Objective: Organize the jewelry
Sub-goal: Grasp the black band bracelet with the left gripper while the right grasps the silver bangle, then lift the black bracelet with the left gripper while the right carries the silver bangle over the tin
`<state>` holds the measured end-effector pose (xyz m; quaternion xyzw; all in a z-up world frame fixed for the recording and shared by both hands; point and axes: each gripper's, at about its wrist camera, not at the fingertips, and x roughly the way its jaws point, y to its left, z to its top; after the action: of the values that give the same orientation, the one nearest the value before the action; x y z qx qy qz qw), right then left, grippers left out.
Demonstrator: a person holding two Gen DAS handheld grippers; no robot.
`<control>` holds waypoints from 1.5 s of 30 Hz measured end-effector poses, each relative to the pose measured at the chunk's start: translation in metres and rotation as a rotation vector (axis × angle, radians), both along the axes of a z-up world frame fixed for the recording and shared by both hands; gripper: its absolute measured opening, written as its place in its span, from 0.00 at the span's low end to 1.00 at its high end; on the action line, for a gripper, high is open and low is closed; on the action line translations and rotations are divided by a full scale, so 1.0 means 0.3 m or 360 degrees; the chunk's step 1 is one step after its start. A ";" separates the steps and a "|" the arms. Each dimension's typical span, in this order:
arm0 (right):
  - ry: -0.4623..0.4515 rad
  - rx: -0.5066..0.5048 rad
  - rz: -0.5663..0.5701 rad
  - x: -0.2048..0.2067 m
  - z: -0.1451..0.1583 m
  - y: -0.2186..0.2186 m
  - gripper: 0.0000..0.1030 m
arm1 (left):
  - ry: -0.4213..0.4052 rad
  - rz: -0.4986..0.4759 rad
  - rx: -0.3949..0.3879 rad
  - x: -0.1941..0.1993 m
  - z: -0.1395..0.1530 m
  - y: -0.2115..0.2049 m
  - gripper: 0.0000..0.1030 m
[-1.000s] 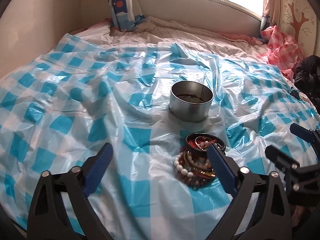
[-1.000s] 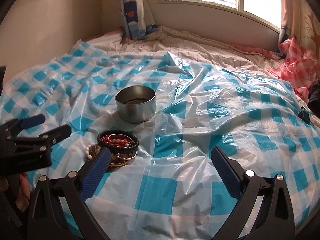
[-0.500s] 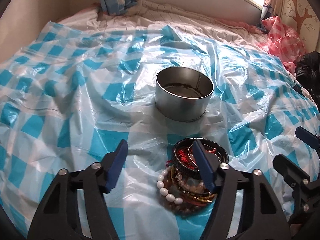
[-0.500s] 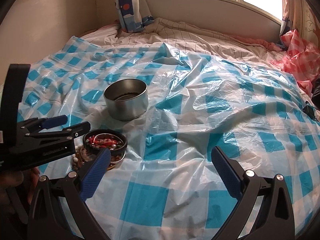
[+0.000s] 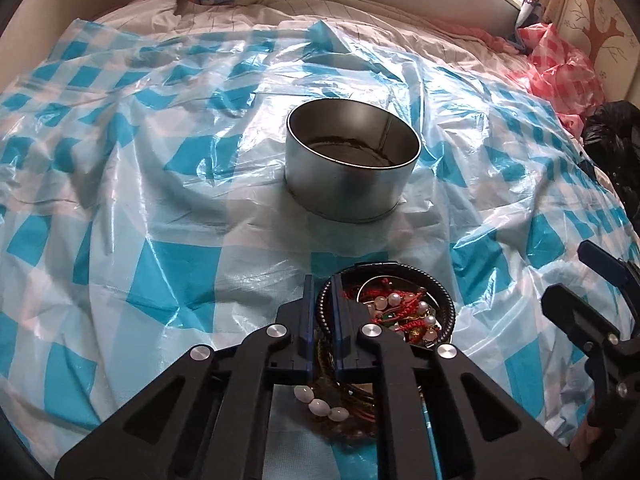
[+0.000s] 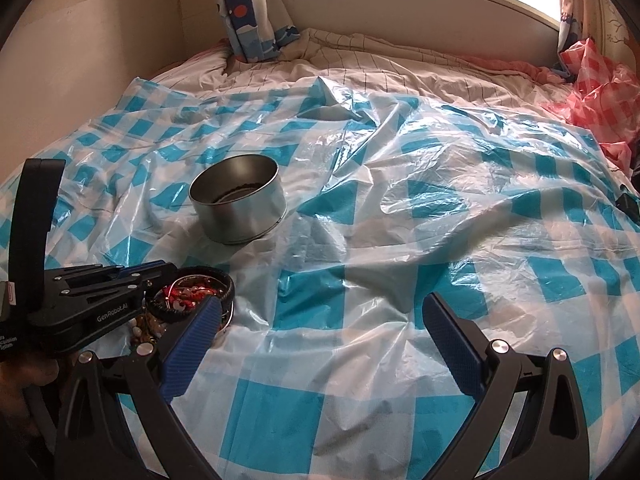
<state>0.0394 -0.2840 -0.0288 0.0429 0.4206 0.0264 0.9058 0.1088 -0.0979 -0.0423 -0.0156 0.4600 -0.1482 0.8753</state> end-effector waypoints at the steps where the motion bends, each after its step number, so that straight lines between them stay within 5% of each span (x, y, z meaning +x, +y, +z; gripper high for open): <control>1: 0.0001 0.0000 0.0004 0.001 -0.001 0.002 0.94 | -0.0002 0.0005 -0.0010 -0.002 0.002 0.009 0.06; 12: 0.0012 0.0005 0.0063 0.011 -0.011 0.030 0.94 | -0.0115 0.0142 -0.0074 -0.021 0.055 0.139 0.05; 19: 0.0036 0.0013 0.0278 0.038 -0.032 0.141 0.94 | -0.0179 0.0277 -0.0098 -0.037 0.057 0.234 0.05; 25: 0.0123 -0.0006 0.0409 0.055 -0.076 0.228 0.82 | -0.0106 0.0267 -0.0042 -0.021 0.010 0.234 0.05; 36: 0.0288 0.0183 0.0381 0.129 -0.154 0.205 0.82 | -0.0003 0.0281 0.0011 0.005 -0.061 0.230 0.07; 40: 0.0321 0.0228 0.0408 0.157 -0.176 0.211 0.82 | 0.0040 0.0274 0.0011 0.023 -0.081 0.225 0.16; 43: 0.0329 0.0248 0.0449 0.168 -0.182 0.227 0.65 | 0.0043 0.0259 0.0028 0.027 -0.089 0.214 0.18; 44: 0.0331 0.0258 0.0461 0.168 -0.182 0.231 0.54 | 0.0037 0.0252 0.0033 0.025 -0.086 0.212 0.15; 45: 0.0331 0.0262 0.0469 0.164 -0.180 0.236 0.54 | 0.0033 0.0242 0.0035 0.023 -0.084 0.210 0.10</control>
<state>0.0887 -0.2132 -0.0827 0.0573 0.5100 0.1883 0.8373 0.1158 -0.0348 -0.0674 -0.0425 0.4681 -0.0763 0.8794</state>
